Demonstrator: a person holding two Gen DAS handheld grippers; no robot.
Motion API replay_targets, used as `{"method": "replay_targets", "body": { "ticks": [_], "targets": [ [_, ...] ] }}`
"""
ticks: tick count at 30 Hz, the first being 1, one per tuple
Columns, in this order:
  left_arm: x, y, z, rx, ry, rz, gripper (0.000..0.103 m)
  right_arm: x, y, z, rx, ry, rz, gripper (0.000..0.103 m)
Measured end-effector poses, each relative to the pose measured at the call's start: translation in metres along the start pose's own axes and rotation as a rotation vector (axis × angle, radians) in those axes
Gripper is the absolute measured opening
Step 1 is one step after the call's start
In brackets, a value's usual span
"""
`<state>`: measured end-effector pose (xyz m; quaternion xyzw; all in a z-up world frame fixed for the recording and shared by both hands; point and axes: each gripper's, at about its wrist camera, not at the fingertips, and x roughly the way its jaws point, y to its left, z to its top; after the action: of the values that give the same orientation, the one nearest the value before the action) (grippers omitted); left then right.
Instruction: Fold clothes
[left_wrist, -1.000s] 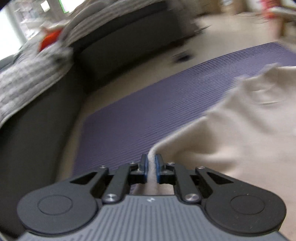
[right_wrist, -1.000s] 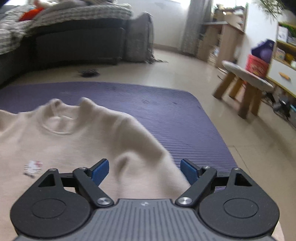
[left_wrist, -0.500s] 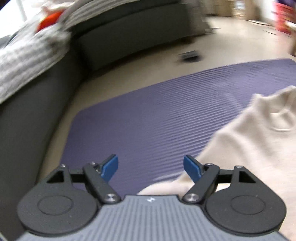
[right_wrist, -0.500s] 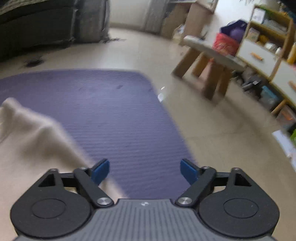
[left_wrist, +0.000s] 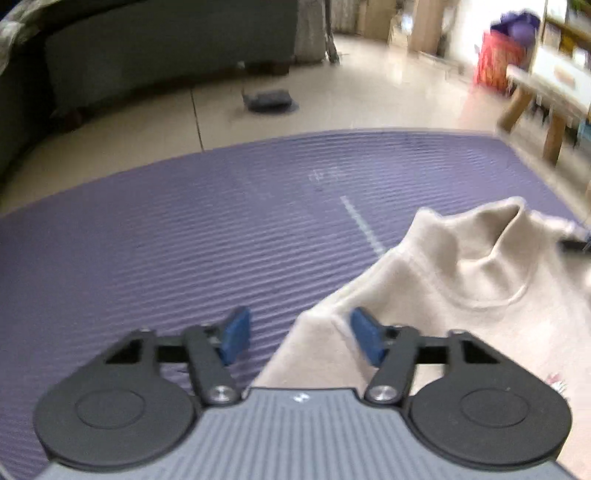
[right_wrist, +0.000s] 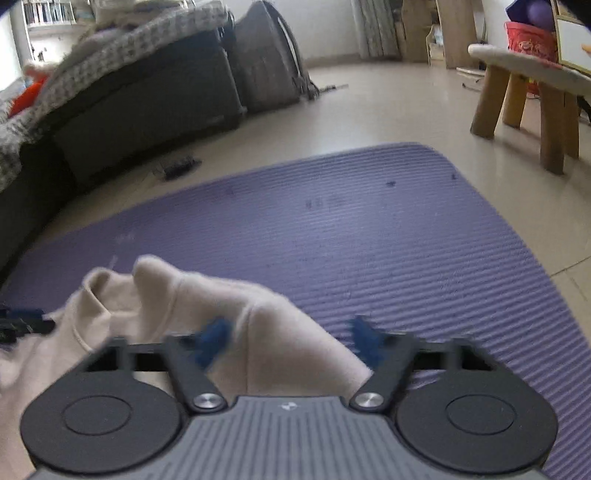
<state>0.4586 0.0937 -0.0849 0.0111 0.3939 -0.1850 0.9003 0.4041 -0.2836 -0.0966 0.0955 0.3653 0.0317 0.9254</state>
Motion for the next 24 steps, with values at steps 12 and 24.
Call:
{"method": "replay_targets", "body": {
  "ticks": [12, 24],
  "targets": [
    [0.007, -0.037, -0.020, 0.124, -0.141, 0.340, 0.028, 0.026, 0.029, 0.009, -0.090, -0.090, -0.135, 0.042],
    [-0.034, -0.056, -0.016, 0.055, -0.180, 0.422, 0.103, -0.042, 0.004, 0.016, -0.051, -0.124, -0.111, 0.078]
  ]
}}
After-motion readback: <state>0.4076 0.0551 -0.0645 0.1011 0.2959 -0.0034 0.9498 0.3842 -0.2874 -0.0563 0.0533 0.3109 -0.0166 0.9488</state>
